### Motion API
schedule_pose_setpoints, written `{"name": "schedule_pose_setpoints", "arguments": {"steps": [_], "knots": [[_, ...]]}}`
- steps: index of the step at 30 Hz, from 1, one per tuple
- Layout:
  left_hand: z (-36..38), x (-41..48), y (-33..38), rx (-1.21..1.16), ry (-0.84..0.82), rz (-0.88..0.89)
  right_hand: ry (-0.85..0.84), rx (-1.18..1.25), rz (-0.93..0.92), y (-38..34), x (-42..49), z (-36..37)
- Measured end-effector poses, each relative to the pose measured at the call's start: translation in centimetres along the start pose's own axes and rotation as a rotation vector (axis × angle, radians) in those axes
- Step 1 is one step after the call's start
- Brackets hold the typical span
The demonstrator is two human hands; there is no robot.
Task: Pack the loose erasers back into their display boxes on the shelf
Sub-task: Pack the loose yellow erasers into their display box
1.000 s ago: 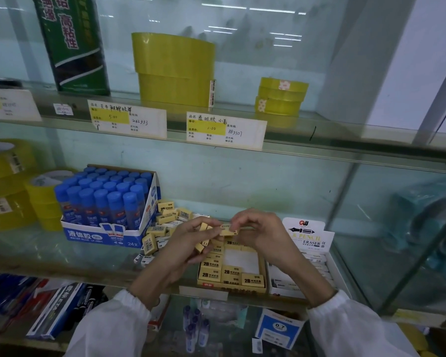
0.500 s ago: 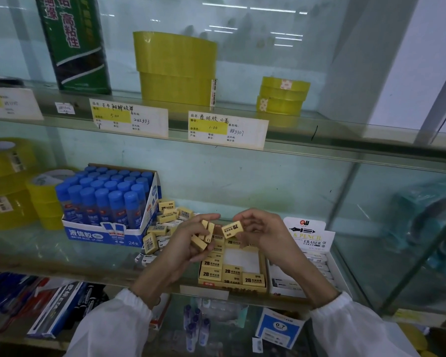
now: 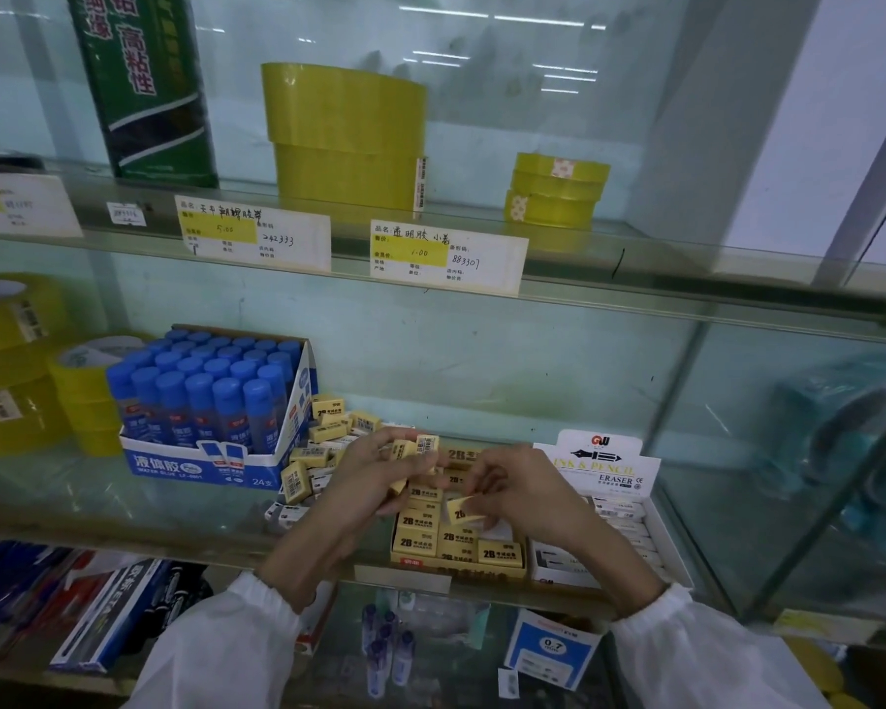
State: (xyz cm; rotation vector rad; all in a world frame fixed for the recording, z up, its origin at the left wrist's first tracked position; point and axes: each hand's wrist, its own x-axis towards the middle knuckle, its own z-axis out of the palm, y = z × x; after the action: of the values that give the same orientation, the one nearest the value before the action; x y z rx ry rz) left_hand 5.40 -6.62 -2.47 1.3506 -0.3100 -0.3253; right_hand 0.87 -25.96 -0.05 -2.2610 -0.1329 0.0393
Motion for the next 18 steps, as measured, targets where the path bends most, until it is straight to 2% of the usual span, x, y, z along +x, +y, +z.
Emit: {"name": "schedule_pose_setpoints", "arguments": {"steps": [4, 8, 14, 18], "knots": [[-0.1, -0.3, 0.3, -0.022, -0.010, 0.013, 0.042, 0.014, 0.043, -0.2, -0.2, 0.4], [-0.3, 0.1, -0.1, -0.050, -0.044, 0.005, 0.014, -0.133, 0.082, -0.4, -0.1, 0.6], [-0.4, 0.7, -0.8, -0.026, 0.025, 0.007, -0.003, -0.136, 0.035, -0.6, 0.4, 0.9], [-0.6, 1.0, -0.9, -0.044, 0.032, -0.006, 0.058, -0.311, 0.041, -0.9, 1.0, 0.8]]}}
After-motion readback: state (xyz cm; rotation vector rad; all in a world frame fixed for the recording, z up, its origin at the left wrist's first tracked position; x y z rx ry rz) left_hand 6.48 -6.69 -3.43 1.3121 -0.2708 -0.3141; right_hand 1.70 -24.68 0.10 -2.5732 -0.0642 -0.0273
